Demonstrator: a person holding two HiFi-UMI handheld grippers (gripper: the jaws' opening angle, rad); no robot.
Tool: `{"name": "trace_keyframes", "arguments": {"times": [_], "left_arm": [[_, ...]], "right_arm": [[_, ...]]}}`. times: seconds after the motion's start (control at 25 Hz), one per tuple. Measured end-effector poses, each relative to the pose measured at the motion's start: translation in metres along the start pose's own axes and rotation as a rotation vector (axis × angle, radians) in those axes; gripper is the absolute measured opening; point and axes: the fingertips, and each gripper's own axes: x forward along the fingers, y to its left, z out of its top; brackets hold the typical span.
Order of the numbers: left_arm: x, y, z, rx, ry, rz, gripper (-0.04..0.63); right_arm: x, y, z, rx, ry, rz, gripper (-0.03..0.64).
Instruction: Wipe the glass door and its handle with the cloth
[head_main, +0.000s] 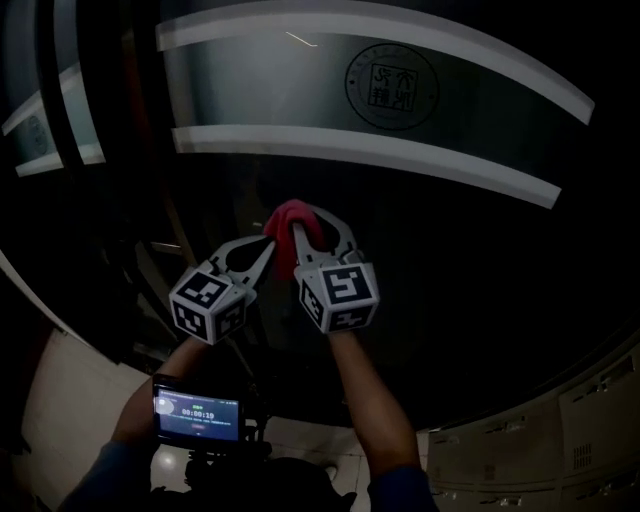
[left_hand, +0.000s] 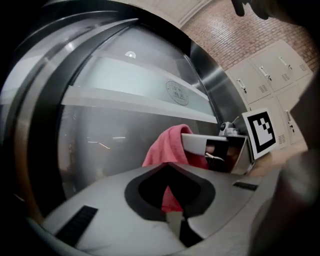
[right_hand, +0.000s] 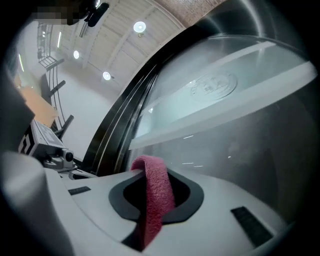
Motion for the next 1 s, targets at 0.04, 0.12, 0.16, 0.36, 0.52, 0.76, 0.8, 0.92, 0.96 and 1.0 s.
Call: {"name": "trace_keyframes", "arguments": {"times": [0.04, 0.12, 0.16, 0.36, 0.52, 0.76, 0.8, 0.92, 0.96, 1.0], "left_arm": [[-0.012, 0.015, -0.003, 0.002, 0.006, 0.022, 0.011], [-0.033, 0.044, -0.01, 0.008, 0.017, 0.062, 0.011], [-0.042, 0.055, -0.013, 0.007, 0.02, 0.072, 0.011], [-0.065, 0.066, -0.018, 0.023, 0.014, 0.041, 0.009], [-0.059, 0.06, -0.021, 0.033, 0.013, 0.007, 0.009], [-0.019, 0.02, -0.017, 0.017, -0.005, -0.068, 0.009], [-0.01, 0.01, -0.017, 0.014, -0.006, -0.08, 0.009], [0.021, -0.03, -0.017, 0.001, -0.01, -0.133, 0.009], [0.033, -0.045, -0.016, -0.003, -0.012, -0.156, 0.009], [0.045, -0.06, -0.016, -0.007, -0.013, -0.176, 0.009]], "right_arm": [[0.014, 0.018, -0.007, 0.01, 0.003, 0.024, 0.028], [0.04, 0.051, -0.021, 0.015, 0.011, 0.064, 0.028], [0.051, 0.065, -0.027, 0.015, 0.016, 0.08, 0.028], [0.082, 0.094, -0.046, 0.068, 0.019, 0.08, 0.028], [0.077, 0.083, -0.052, 0.055, 0.034, 0.046, 0.028], [0.031, 0.022, -0.057, 0.018, 0.075, -0.06, 0.028], [0.019, 0.009, -0.056, 0.012, 0.081, -0.078, 0.028], [-0.022, -0.038, -0.053, -0.01, 0.099, -0.144, 0.028], [-0.038, -0.056, -0.051, -0.02, 0.106, -0.171, 0.028], [-0.054, -0.074, -0.049, -0.03, 0.113, -0.195, 0.028]]}}
